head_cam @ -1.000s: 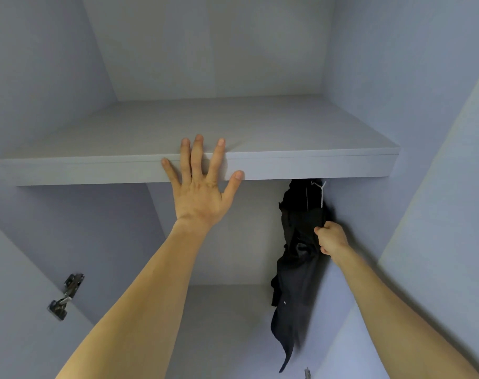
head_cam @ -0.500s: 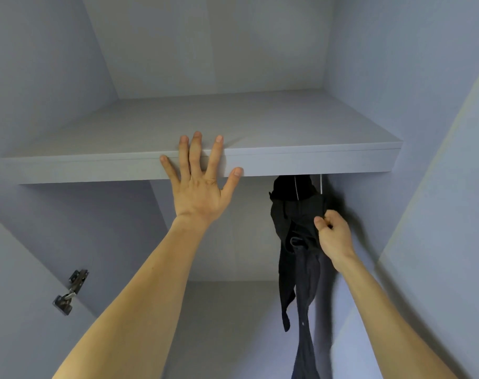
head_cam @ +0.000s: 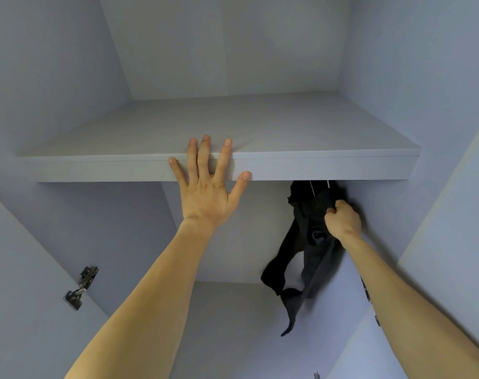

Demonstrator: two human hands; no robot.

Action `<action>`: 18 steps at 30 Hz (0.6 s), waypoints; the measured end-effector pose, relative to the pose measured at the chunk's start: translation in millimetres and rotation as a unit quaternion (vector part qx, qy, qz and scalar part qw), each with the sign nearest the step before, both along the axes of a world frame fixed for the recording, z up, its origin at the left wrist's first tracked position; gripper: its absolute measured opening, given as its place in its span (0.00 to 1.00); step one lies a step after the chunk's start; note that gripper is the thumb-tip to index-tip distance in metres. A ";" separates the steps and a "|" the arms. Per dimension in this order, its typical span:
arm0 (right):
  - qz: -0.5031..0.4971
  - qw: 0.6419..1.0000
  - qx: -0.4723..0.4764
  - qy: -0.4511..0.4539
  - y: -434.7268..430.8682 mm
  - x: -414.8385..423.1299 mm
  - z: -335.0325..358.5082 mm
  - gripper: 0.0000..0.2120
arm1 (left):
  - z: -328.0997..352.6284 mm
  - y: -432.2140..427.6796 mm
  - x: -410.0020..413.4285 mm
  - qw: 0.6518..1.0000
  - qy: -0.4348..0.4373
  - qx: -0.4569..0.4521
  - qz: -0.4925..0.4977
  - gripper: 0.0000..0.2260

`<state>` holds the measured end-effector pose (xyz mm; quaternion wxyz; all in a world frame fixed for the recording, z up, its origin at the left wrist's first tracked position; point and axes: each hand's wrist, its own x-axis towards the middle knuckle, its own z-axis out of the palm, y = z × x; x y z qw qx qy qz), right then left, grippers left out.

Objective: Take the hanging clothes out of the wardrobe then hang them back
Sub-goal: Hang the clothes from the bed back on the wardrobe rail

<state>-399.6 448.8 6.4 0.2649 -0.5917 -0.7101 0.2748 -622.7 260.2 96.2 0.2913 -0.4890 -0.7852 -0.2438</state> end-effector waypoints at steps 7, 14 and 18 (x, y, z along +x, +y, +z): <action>-0.047 0.998 0.012 -0.039 -0.6 4.0 -3.1 0.14 | -1.6 0.1 -0.5 1.000 0.003 0.003 0.000 0.33; -0.096 0.994 0.022 -0.050 0.7 6.7 2.4 0.19 | -1.2 -0.4 0.7 1.000 -0.004 -0.001 0.004 0.33; -0.089 0.994 0.065 -0.023 -5.4 11.2 -6.1 0.18 | -1.1 0.1 0.4 1.000 -0.003 -0.006 0.010 0.33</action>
